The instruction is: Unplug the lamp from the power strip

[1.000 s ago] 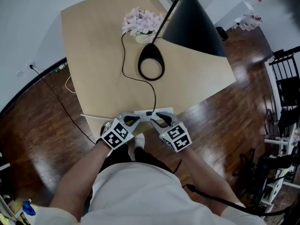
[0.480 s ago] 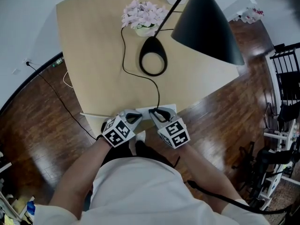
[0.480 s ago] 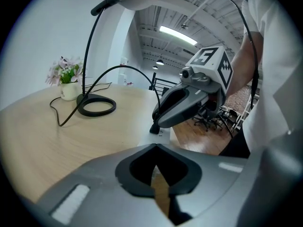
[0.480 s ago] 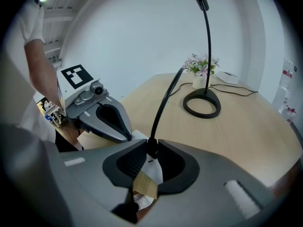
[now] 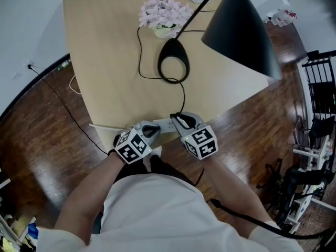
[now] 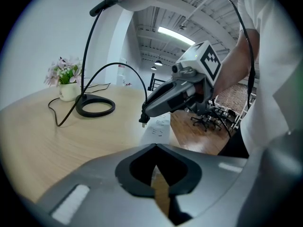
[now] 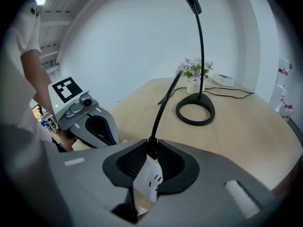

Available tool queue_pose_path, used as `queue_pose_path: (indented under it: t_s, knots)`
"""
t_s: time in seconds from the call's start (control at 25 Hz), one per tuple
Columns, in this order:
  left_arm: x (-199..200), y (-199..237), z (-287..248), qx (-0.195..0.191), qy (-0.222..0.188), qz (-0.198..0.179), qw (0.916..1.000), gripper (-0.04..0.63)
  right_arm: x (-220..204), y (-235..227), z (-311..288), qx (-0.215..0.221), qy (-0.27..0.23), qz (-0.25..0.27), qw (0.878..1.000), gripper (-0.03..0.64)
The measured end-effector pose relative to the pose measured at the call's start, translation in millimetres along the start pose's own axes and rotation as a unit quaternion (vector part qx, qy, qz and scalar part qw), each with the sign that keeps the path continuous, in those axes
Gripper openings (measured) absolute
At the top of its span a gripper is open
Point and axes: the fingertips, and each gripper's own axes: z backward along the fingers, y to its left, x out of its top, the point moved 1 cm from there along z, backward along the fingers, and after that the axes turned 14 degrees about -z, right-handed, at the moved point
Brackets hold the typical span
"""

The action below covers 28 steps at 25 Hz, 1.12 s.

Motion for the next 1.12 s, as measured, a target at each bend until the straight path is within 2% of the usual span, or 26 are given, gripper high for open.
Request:
queue_pose_path:
  t_s: [0.4, 0.44, 0.52, 0.84, 1.04, 1.12]
  knots:
    - [0.5, -1.0, 1.2, -0.006, -0.007, 0.003, 1.0000, 0.002, -4.3, -19.5, -30.1, -0.007, 0.046, -0.025, 0.999, 0.078]
    - [0.6, -1.2, 1.2, -0.007, -0.008, 0.002, 0.9999, 0.002, -3.5, -20.8, -30.5, -0.010, 0.047, -0.027, 0.998, 0.081]
    - [0.4, -1.7, 1.4, -0.009, -0.010, 0.001, 0.9999, 0.002, -2.9, -23.0, -30.4, -0.016, 0.047, -0.031, 0.998, 0.129]
    - [-0.3, 0.0, 0.5, -0.015, -0.018, -0.005, 0.9997, 0.002, -4.6, -28.0, -14.8, -0.034, 0.037, -0.046, 0.998, 0.137]
    - [1.0, 0.0, 4.7, -0.001, -0.017, -0.024, 0.9996, 0.003, -11.0, -18.8, 9.0, -0.046, 0.030, -0.045, 0.997, 0.135]
    - [10.4, 2.4, 16.5, 0.016, -0.044, -0.023, 0.9986, 0.005, -16.0, -10.0, 21.1, -0.048, 0.031, -0.030, 0.998, 0.135]
